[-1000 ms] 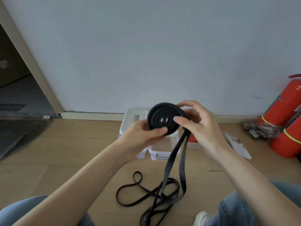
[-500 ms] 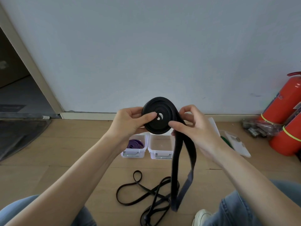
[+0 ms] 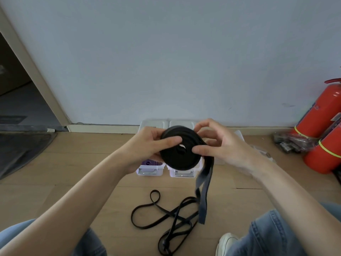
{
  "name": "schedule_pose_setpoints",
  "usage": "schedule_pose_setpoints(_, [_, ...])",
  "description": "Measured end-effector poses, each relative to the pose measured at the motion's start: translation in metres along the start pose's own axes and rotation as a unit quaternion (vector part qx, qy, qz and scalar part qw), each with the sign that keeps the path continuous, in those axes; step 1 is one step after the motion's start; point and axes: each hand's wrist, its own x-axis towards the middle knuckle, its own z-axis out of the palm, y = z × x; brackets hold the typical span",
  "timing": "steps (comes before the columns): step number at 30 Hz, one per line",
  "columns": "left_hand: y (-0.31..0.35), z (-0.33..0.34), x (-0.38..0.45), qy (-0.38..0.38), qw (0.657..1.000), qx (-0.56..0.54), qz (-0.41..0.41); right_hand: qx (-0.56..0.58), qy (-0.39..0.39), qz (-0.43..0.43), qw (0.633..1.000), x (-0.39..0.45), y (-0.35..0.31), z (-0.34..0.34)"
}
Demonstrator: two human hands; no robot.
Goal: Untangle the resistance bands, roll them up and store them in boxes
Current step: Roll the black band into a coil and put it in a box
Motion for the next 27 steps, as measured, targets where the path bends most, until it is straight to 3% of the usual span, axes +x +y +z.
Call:
schedule_pose_setpoints(3, [0.004,0.003,0.003,0.06,0.993,-0.099,0.03,0.103,0.063,0.009,0.993,0.002,0.0,0.005])
schedule_pose_setpoints(7, [0.003,0.013,0.009,0.121,0.976,-0.175,0.042,0.125,0.078,0.006,0.989,0.005,0.006,0.015])
schedule_pose_setpoints(10, [0.001,0.01,0.01,0.102,0.984,-0.142,0.042,0.14,0.111,-0.026,0.984,0.005,0.006,0.014])
schedule_pose_setpoints(12, [0.0,0.003,0.009,0.058,0.995,-0.076,0.03,0.077,0.12,-0.058,0.988,0.004,0.004,0.01])
schedule_pose_setpoints(15, [-0.002,-0.005,0.006,-0.015,1.0,-0.01,-0.015,-0.099,0.064,-0.089,0.989,0.005,0.003,0.009])
schedule_pose_setpoints(17, [-0.003,-0.002,0.004,-0.038,0.998,0.051,-0.028,-0.144,0.037,-0.089,0.985,0.005,0.006,0.014])
schedule_pose_setpoints(22, [0.0,-0.013,0.006,0.109,0.994,0.005,0.017,0.022,0.042,0.046,0.998,0.006,0.011,0.007])
schedule_pose_setpoints(27, [-0.002,-0.006,0.01,0.211,0.972,-0.095,0.041,0.154,0.097,0.038,0.983,0.007,0.017,0.018])
